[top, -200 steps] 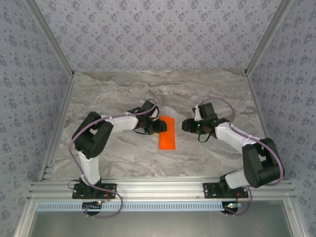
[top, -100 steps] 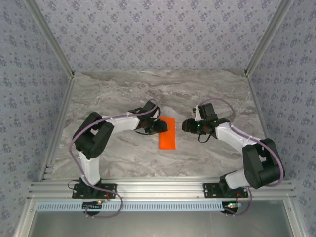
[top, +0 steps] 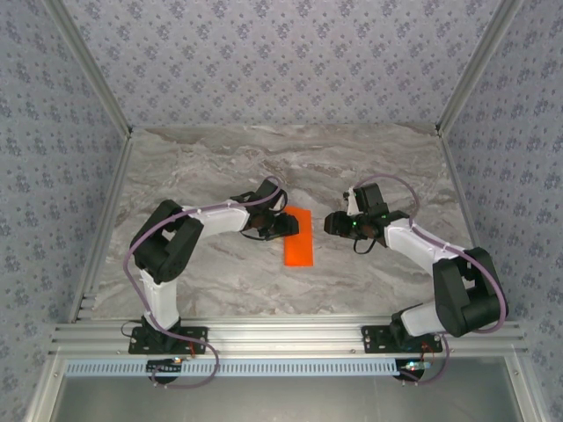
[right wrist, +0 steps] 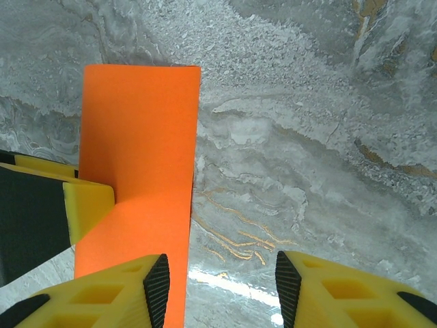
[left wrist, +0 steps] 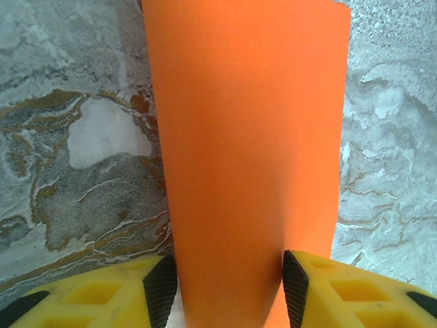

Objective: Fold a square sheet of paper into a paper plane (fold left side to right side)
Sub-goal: First fold in half a square sheet of paper at the center of the table.

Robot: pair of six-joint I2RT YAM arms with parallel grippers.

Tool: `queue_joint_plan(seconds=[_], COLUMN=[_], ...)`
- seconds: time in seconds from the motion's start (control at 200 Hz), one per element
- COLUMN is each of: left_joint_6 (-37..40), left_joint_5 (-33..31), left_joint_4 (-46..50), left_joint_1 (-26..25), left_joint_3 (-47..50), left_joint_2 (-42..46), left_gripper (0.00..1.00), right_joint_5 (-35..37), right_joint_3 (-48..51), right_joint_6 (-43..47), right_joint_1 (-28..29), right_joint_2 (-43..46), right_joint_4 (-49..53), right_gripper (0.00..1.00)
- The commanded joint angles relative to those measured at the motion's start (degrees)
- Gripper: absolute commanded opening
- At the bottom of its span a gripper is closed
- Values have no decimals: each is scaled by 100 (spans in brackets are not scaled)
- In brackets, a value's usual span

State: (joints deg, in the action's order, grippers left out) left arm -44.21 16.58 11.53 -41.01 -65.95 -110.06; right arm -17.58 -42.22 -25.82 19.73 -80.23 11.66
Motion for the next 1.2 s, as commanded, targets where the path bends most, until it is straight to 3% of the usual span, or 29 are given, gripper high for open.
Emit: queue_joint_plan(seconds=[0.0, 0.829, 1.199], left_joint_6=[34, 180, 188], left_joint_5=[-481, -646, -595], left_joint_4=[210, 429, 437], left_joint_1=[-60, -60, -57], left_joint_3=[93, 50, -39], left_joint_2=[-488, -393, -455], left_gripper=[50, 37, 44], right_joint_5=[-80, -118, -134], right_joint_3=[81, 83, 48], right_joint_6=[73, 76, 83], right_joint_1=[-29, -11, -9], right_joint_2=[110, 80, 59], right_joint_4=[51, 46, 52], right_gripper=[49, 49, 49])
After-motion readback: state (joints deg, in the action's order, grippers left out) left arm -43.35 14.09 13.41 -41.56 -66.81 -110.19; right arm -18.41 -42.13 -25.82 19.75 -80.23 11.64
